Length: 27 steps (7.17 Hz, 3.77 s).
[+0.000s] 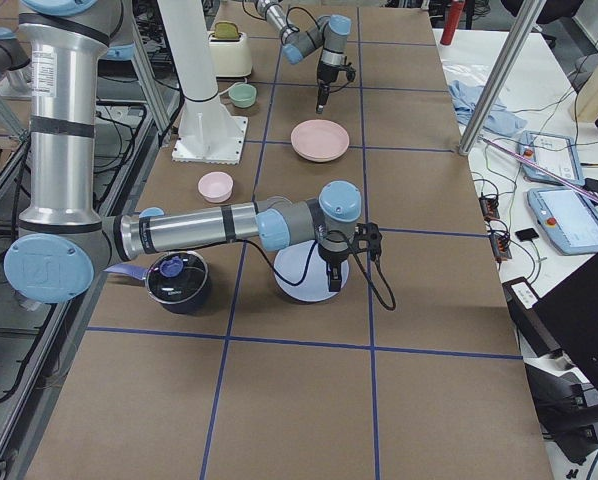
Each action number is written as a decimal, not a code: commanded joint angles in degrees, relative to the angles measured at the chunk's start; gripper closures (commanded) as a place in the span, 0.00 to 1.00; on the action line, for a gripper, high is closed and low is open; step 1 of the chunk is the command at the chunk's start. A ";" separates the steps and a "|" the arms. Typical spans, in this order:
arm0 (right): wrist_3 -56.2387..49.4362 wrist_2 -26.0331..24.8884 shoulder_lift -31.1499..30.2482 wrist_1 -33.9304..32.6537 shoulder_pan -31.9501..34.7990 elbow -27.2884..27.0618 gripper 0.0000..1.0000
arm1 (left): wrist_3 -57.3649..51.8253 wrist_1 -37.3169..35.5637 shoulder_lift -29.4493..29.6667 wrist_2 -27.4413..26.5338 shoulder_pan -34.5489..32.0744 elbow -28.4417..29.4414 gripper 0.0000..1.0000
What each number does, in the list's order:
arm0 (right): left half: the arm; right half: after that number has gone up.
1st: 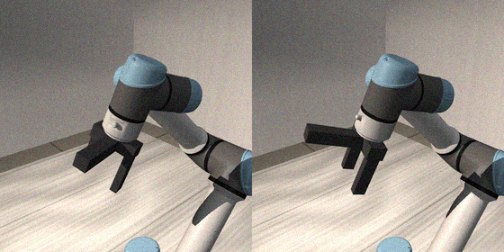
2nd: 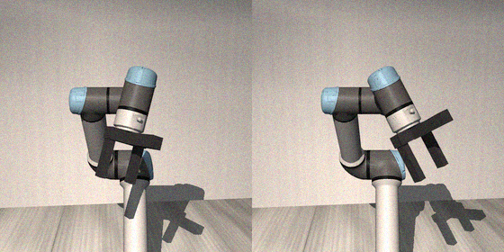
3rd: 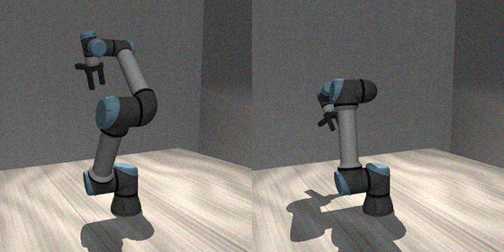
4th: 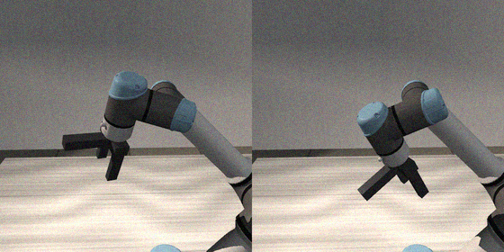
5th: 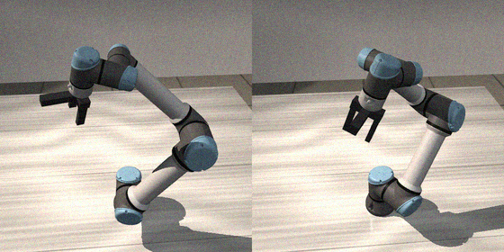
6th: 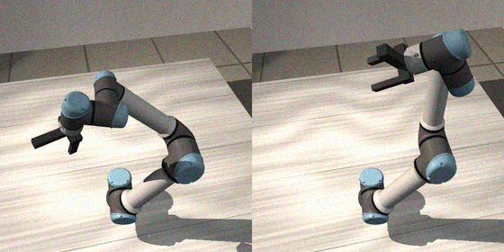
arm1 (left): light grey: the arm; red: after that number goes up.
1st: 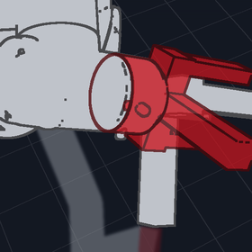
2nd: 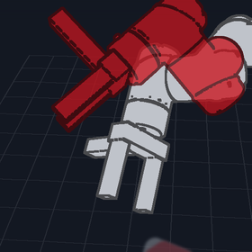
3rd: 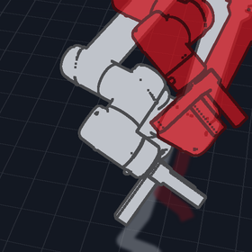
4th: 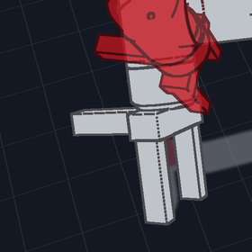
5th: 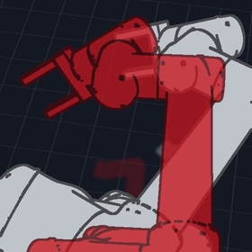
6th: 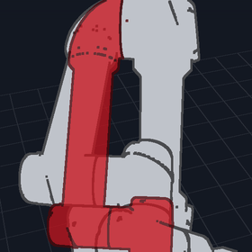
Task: Stack three plates with pink and blue
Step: 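Open the left gripper and withdraw it while the right gripper reaches the blue plate, then grasp the rim of the light blue plate with the right gripper and lift, then carry the blue plate over the pink plate and lower it on top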
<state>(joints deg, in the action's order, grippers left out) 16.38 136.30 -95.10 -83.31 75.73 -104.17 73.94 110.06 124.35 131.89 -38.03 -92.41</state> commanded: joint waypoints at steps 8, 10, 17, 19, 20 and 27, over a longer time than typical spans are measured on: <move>25.19 -1.30 -0.79 40.58 -11.04 20.58 0.05 | -3.37 -0.90 -9.48 0.47 -9.08 -10.33 0.59; 25.10 -1.13 -0.97 40.85 -12.01 21.20 0.21 | -3.37 -0.90 -9.48 0.47 -9.17 -10.33 0.59; 25.54 0.98 -1.50 40.67 -11.93 16.11 1.00 | -3.37 -0.98 -9.48 0.47 -9.17 -10.68 0.59; 39.92 3.43 7.49 40.59 -12.10 14.26 1.00 | -3.45 -0.90 -9.57 0.47 -9.61 -11.03 0.59; 49.79 3.18 13.47 40.50 -14.45 14.08 1.00 | -5.02 -0.90 -10.87 0.56 -10.13 -12.08 0.60; 73.44 -20.88 31.38 29.80 -43.19 9.79 1.00 | -19.61 -0.98 -19.50 0.47 -14.44 -15.26 0.60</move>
<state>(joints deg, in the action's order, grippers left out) 89.26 118.30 -64.46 -49.87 35.67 -92.62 55.37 109.11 105.01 132.40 -52.06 -107.89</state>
